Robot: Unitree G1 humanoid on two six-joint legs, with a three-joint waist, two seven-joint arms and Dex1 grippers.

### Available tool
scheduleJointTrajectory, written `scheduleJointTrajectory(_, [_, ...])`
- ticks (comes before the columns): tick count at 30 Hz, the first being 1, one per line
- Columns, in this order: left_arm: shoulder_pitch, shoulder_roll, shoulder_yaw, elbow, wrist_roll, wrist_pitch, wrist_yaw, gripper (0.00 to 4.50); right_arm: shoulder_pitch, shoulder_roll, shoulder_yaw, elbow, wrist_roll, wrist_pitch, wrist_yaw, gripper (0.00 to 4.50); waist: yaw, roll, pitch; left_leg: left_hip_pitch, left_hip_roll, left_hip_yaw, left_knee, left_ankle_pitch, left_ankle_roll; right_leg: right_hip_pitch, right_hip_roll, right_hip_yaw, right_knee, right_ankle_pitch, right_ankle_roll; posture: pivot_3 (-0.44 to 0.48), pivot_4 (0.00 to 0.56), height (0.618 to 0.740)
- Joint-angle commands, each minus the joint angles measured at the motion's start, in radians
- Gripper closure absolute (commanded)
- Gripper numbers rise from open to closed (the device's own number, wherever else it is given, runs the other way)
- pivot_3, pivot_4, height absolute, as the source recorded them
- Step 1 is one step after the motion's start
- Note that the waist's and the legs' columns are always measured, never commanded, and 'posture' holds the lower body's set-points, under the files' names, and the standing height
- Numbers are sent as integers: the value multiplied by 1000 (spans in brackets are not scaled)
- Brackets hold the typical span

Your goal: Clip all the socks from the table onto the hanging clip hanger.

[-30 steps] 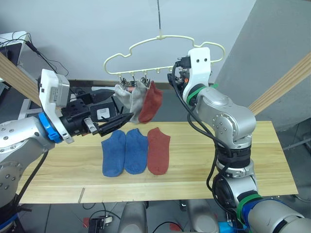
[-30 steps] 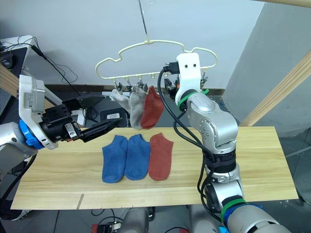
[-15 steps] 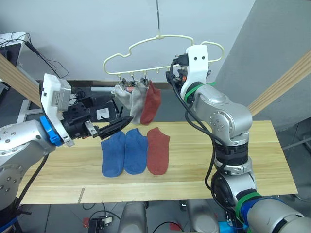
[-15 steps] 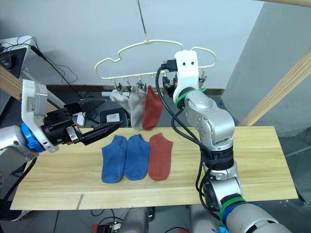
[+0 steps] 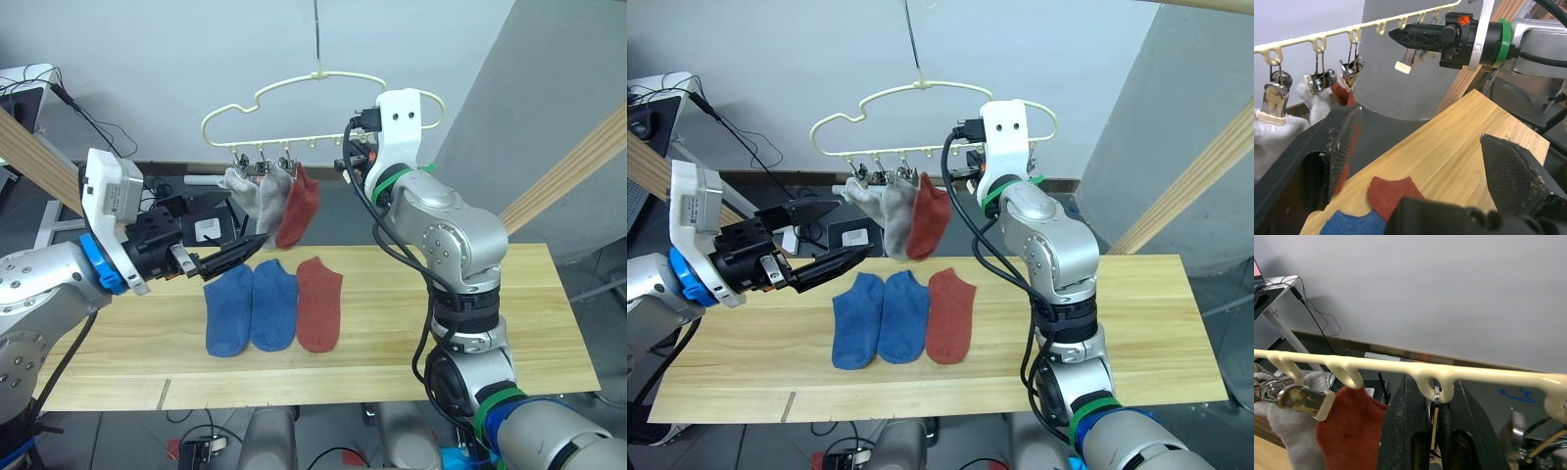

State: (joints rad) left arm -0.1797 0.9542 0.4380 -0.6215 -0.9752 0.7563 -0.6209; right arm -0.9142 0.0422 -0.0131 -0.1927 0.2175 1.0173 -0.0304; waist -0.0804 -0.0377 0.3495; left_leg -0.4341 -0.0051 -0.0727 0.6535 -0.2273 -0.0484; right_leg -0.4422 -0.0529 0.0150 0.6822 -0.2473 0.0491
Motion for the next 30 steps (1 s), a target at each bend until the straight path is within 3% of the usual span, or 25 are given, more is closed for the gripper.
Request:
scheduleJointTrajectory(1, [5, -10, -14, -37, 29, -16, 18, 0, -17, 6, -7, -40, -2, -5, -9, 4489, 0, 0, 0, 0, 0, 0, 0, 0, 0, 0, 0, 0, 0, 0, 0, -48, 298, 740])
scheduleJointTrajectory(7, [16, -19, -157, -54, 90, 92, 128, 0, -12, 20, -5, -51, 1, 7, -21, 4489, -2, 0, 0, 0, 0, 0, 0, 0, 0, 0, 0, 0, 0, 0, 0, -70, 316, 740])
scheduleJointTrajectory(11, [-5, -38, -262, -37, 155, 97, 137, 0, -10, 29, -6, -58, 3, 15, -28, 4489, -2, 0, 0, 0, 0, 0, 0, 0, 0, 0, 0, 0, 1, 0, 0, -72, 321, 740])
scheduleJointTrajectory(14, [-31, -108, -387, 0, 245, 47, 131, 0, -14, 38, -6, -60, 4, 14, -29, 4489, -2, 1, 0, 0, 0, 0, 0, 0, 0, 0, 0, 0, 0, 0, 0, -79, 329, 740])
scheduleJointTrajectory(16, [-61, -146, -519, 55, 381, -11, 132, 0, -20, 44, -4, -58, 5, 12, -30, 4489, -1, 0, 0, 0, 0, 0, 1, 0, 0, 0, 0, 0, 0, 0, 0, -91, 336, 740])
scheduleJointTrajectory(18, [-92, -208, -578, 133, 460, -29, 163, 0, -26, 47, -7, -56, 5, 13, -32, 4489, -2, 1, 0, 0, -1, 0, 1, 0, 0, 0, 0, 0, 1, 0, 0, -99, 339, 740])
scheduleJointTrajectory(30, [-151, -415, -689, 422, 701, -108, 165, 0, -48, 71, -12, -61, 10, 17, -41, 4489, -7, 0, 0, 0, 0, 1, 1, 0, 0, 0, 0, 1, 1, 0, 0, -109, 345, 740])
